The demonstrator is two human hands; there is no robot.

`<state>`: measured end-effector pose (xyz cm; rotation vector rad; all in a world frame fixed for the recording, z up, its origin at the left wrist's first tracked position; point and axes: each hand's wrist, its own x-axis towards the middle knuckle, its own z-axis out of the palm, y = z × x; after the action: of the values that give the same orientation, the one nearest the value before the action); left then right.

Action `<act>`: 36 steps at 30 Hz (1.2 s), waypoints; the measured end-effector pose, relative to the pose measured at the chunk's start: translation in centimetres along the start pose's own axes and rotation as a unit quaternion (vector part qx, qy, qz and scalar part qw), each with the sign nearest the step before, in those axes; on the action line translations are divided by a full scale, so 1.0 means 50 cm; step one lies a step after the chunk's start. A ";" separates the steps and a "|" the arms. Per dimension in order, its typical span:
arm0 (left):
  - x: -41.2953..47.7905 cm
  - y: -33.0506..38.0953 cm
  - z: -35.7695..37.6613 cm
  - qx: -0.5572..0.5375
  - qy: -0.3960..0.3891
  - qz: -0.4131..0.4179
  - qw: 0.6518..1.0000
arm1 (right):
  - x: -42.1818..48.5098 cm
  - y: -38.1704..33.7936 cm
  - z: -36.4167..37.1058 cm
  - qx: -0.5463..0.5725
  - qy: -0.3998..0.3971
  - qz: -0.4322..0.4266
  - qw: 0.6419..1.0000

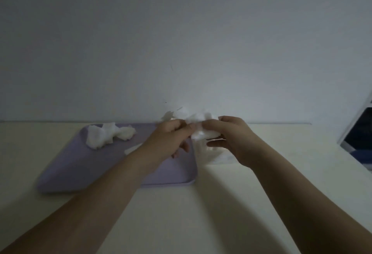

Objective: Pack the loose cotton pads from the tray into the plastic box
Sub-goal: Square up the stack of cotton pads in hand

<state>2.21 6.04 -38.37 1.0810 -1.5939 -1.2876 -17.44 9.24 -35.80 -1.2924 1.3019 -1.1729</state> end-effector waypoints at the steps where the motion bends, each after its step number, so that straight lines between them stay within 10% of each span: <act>1: 0.007 -0.003 0.019 0.033 0.009 0.005 0.999 | -0.007 -0.006 -0.021 -0.026 0.032 0.006 0.999; 10: 0.041 -0.047 0.094 0.224 0.045 0.080 0.970 | -0.011 -0.019 -0.087 -0.170 0.052 0.109 0.978; 18: 0.037 -0.061 0.083 0.118 0.066 0.018 0.991 | 0.031 -0.044 -0.049 -0.300 0.028 0.167 0.939; 30: 0.031 -0.059 0.085 0.079 0.041 -0.017 0.996 | 0.050 -0.044 0.018 -0.626 0.031 0.108 0.772; 36: 0.024 -0.062 0.086 0.067 0.041 -0.004 0.997 | 0.044 -0.054 0.018 -0.597 -0.018 0.171 0.784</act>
<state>-1.82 5.82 -42.03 1.2078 -1.6351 -1.1400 -16.28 7.03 -33.20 -1.7524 2.2573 0.0887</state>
